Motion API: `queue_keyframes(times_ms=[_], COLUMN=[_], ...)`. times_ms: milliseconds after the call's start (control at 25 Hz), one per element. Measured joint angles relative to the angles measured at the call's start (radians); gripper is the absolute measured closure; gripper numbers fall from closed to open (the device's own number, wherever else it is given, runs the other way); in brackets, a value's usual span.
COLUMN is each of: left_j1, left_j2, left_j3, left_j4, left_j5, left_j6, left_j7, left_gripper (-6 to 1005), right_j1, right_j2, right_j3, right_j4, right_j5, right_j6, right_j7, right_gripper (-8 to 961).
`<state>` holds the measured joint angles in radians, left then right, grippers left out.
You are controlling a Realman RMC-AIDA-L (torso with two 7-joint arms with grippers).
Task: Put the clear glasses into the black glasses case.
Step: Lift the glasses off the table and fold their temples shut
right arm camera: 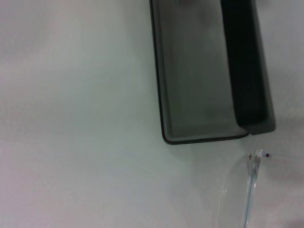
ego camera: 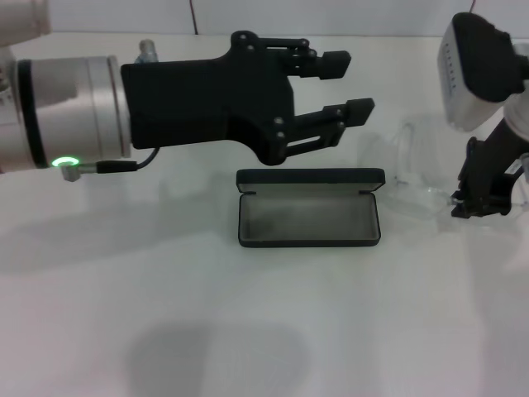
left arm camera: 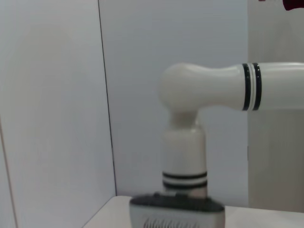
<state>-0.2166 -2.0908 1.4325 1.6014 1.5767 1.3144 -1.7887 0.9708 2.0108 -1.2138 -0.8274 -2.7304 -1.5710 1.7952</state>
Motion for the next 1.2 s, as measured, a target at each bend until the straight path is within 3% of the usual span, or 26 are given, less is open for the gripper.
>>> queue_keyframes(times_ms=[120,280,320,400,520,640,760,920,1200], left_j1=[0.014,0.016,0.014,0.01,0.005,-0.003,-0.006,-0.008,-0.077], left_j2=[0.0,0.0,0.0,0.0,0.0,0.0,0.0,0.0,0.001], left_j3=[-0.021,-0.062,-0.072,-0.086,-0.105,-0.128,-0.145,-0.158,-0.171], left_j4=[0.005,0.0,-0.001,-0.002,0.002,0.003,-0.013,-0.076,-0.217], left_j5=[-0.01,-0.049,-0.057,-0.069,-0.093,-0.144,-0.243,-0.405,-0.492], left_j6=[0.015,0.034,0.036,0.038,0.044,0.053,0.055,0.065,0.157], left_j7=[0.0,0.0,0.001,0.001,0.001,0.006,0.027,0.097,0.129], left_gripper=[523,523,524,524,524,525,530,552,701], right_j1=[-0.039,-0.133,-0.182,-0.202,-0.251,-0.32,-0.421,-0.531,-0.55], right_j2=[0.001,0.001,0.003,0.005,0.008,0.01,0.014,0.017,0.013], right_j3=[0.003,0.01,0.036,0.061,0.189,0.339,0.43,0.44,0.294], right_j4=[-0.112,-0.357,-0.499,-0.561,-0.729,-0.823,-0.82,-0.656,-0.412], right_j5=[0.003,0.014,0.044,0.073,0.254,0.545,0.825,1.086,1.219], right_j6=[-0.061,-0.15,-0.208,-0.233,-0.335,-0.414,-0.431,-0.427,-0.349], right_j7=[0.025,0.079,0.098,0.102,0.111,0.09,0.0,-0.164,-0.372], right_gripper=[836,837,837,837,838,838,839,840,841])
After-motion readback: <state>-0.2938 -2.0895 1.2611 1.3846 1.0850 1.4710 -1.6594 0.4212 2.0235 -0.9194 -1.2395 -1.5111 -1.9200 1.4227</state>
